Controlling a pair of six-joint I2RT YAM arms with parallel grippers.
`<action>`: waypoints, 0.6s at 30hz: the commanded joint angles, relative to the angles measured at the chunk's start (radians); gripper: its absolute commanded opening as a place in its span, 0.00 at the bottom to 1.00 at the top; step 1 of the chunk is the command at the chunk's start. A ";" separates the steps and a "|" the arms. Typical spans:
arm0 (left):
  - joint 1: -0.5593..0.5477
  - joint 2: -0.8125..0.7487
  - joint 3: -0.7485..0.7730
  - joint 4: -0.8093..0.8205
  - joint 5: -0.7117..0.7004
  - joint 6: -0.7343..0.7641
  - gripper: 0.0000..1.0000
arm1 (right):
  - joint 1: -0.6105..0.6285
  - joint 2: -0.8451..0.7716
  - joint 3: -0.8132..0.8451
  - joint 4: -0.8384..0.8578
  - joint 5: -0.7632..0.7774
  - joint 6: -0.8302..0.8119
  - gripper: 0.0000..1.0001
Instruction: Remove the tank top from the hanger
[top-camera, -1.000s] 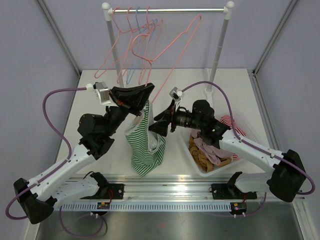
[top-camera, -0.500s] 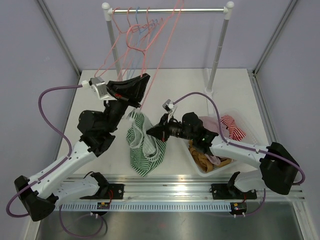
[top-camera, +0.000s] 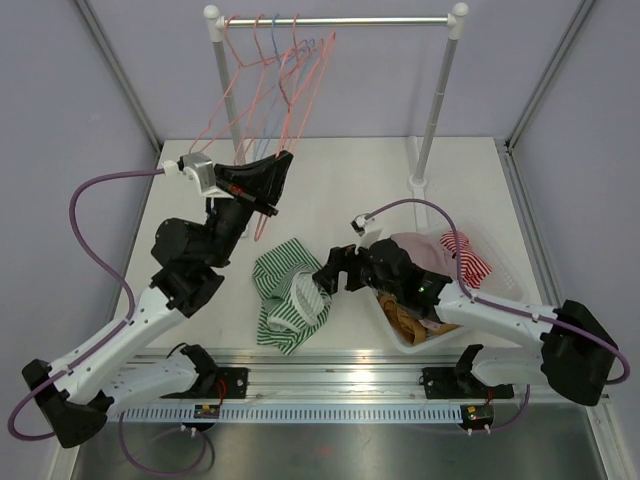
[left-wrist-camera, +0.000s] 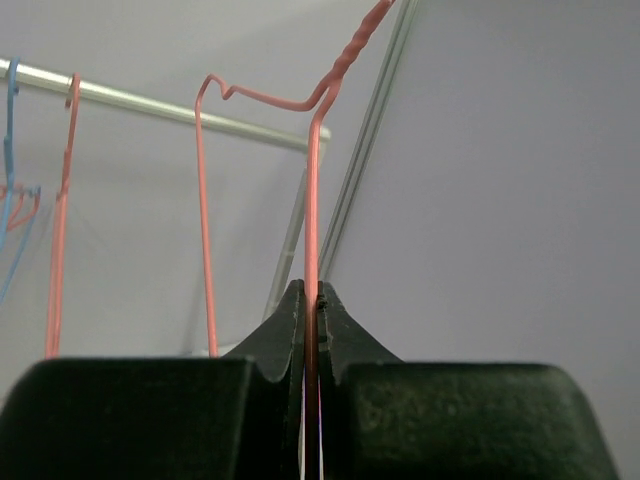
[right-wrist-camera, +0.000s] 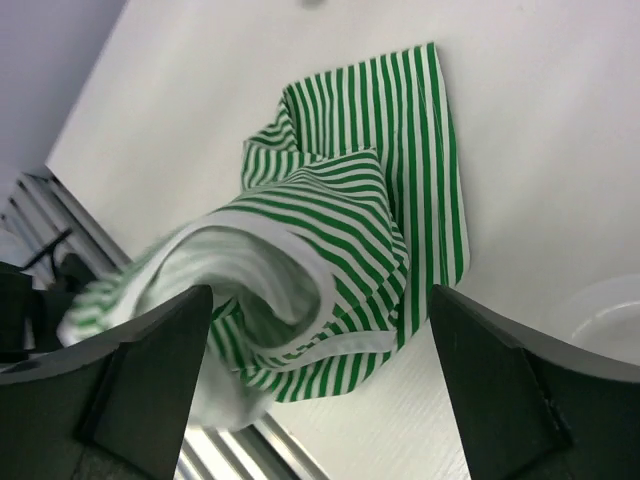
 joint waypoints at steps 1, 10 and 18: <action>-0.004 -0.059 -0.049 -0.062 -0.072 -0.047 0.00 | 0.008 -0.140 0.026 -0.129 0.063 0.018 0.99; -0.003 0.174 0.247 -0.415 -0.179 -0.108 0.00 | 0.007 -0.384 0.238 -0.562 0.186 0.006 1.00; 0.068 0.499 0.718 -0.662 -0.251 -0.238 0.00 | 0.008 -0.627 0.197 -0.560 0.042 0.037 0.99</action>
